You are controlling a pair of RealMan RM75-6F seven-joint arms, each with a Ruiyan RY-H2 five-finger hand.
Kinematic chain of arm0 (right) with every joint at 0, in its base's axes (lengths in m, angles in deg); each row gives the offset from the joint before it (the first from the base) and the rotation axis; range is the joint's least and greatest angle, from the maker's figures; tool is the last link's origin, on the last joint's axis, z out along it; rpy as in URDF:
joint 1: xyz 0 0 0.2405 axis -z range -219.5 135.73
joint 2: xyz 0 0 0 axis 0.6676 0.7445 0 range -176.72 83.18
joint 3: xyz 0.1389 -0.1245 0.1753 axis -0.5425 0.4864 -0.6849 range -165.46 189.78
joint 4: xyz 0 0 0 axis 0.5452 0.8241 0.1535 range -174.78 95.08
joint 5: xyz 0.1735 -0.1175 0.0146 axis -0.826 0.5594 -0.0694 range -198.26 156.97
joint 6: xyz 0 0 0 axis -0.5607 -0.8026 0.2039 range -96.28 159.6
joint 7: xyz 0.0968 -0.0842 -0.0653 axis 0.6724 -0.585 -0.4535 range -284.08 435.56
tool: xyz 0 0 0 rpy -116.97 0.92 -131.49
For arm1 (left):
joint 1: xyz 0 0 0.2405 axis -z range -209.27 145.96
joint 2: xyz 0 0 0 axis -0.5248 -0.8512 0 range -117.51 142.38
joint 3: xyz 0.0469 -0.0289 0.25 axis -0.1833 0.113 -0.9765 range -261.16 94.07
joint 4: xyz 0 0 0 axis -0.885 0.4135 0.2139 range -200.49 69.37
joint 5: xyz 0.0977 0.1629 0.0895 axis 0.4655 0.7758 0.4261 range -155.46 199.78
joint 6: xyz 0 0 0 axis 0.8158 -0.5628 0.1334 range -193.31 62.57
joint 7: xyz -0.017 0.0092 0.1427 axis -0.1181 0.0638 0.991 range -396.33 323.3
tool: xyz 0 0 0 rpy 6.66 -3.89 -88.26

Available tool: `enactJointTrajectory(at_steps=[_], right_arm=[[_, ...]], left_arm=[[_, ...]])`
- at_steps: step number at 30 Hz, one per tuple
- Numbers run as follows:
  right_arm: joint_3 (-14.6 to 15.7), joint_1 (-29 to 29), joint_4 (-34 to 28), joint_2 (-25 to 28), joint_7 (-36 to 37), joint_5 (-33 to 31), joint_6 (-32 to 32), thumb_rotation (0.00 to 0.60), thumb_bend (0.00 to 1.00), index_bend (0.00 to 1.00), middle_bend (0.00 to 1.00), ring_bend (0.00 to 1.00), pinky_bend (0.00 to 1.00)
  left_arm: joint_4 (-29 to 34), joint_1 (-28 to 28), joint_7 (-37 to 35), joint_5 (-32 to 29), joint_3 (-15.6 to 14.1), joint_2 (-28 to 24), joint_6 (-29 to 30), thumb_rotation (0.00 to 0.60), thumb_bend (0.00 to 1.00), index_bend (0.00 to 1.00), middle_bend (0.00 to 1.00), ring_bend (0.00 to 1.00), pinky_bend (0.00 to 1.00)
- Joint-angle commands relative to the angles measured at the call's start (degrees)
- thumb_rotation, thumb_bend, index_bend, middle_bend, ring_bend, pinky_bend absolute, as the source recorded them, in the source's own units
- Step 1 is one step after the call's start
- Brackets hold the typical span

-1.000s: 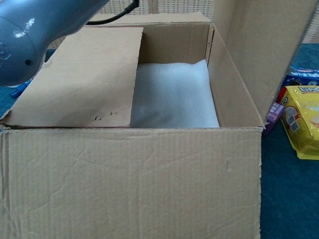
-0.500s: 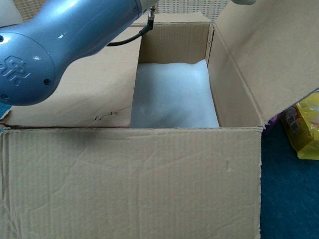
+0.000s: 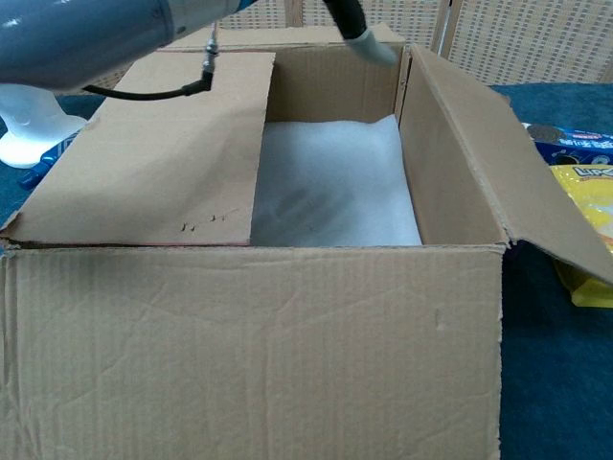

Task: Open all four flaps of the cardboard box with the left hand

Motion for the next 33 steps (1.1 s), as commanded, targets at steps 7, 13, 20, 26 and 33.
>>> enactJointTrajectory(at_steps=[7, 13, 20, 26, 33], right_arm=[[0.18, -0.10, -0.07, -0.44, -1.04, 0.11, 0.24, 0.600, 0.00, 0.00, 0.00, 0.00, 0.00], [0.05, -0.12, -0.04, -0.38, -0.86, -0.16, 0.21, 0.600, 0.00, 0.00, 0.00, 0.00, 0.00], [0.04, -0.03, -0.15, 0.05, -0.01, 0.01, -0.07, 0.600, 0.00, 0.00, 0.00, 0.00, 0.00], [-0.03, 0.10, -0.23, 0.29, 0.49, 0.14, -0.46, 0.600, 0.00, 0.00, 0.00, 0.00, 0.00], [0.02, 0.15, -0.28, 0.26, 0.34, 0.40, -0.66, 0.600, 0.00, 0.00, 0.00, 0.00, 0.00]], left_arm=[[8.95, 0.00, 8.39, -17.45, -2.69, -8.22, -3.70, 0.600, 0.09, 0.08, 0.00, 0.00, 0.16], [11.03, 2.60, 10.14, -26.57, -3.87, -8.93, -4.01, 0.600, 0.09, 0.07, 0.00, 0.02, 0.19], [13.68, 7.56, 15.23, -35.85, -5.10, -9.73, -1.34, 0.600, 0.09, 0.09, 0.03, 0.03, 0.20], [14.50, 9.19, 16.30, -37.78, -6.58, -10.30, -0.40, 0.600, 0.08, 0.29, 0.14, 0.04, 0.15], [14.42, 9.84, 15.68, -37.63, -7.50, -10.62, 0.50, 0.600, 0.04, 0.43, 0.17, 0.04, 0.14]])
